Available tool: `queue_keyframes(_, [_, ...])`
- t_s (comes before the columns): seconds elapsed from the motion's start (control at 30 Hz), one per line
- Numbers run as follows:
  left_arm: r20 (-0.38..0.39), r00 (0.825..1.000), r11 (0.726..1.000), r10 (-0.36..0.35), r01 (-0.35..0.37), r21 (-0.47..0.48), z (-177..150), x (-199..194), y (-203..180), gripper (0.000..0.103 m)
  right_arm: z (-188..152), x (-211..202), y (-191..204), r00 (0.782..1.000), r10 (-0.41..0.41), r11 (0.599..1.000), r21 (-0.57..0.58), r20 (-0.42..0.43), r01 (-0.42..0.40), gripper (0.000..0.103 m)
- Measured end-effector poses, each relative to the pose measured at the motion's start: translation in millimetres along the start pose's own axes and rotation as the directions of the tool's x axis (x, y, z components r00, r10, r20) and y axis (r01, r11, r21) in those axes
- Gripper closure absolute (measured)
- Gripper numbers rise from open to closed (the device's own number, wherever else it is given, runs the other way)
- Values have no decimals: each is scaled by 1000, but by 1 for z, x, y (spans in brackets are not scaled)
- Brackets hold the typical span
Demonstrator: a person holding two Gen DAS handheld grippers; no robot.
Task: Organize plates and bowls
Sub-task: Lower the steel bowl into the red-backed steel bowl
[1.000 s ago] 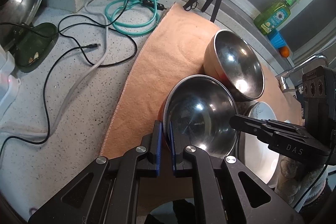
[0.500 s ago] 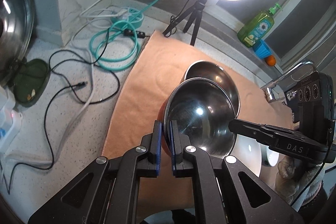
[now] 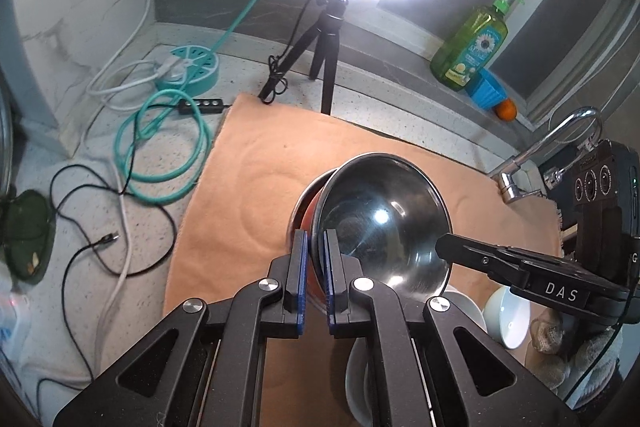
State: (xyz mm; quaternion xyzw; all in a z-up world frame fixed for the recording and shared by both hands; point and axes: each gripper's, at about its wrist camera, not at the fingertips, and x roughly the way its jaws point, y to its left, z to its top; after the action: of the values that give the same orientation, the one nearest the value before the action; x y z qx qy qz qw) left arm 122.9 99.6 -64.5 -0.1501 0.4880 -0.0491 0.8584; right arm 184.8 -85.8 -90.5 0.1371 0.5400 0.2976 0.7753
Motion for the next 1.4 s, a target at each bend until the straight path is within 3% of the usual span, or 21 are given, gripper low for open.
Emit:
queue_keyframes(0.43, [-89,992,991,92,-82,110,5,47,-19,97,12,34,-30,993,-104,994,16,-54,105,95])
queue_keyframes(0.9, [-127,978,971,164,-137,198,1,62,-27,96,11,44,-34,987,-136,991,-7,-83,136,95])
queue_keyframes(1.4, [-164,969,967,184,-150,205,-2,74,-26,95,11,46,-33,983,-152,988,-23,-101,150,93])
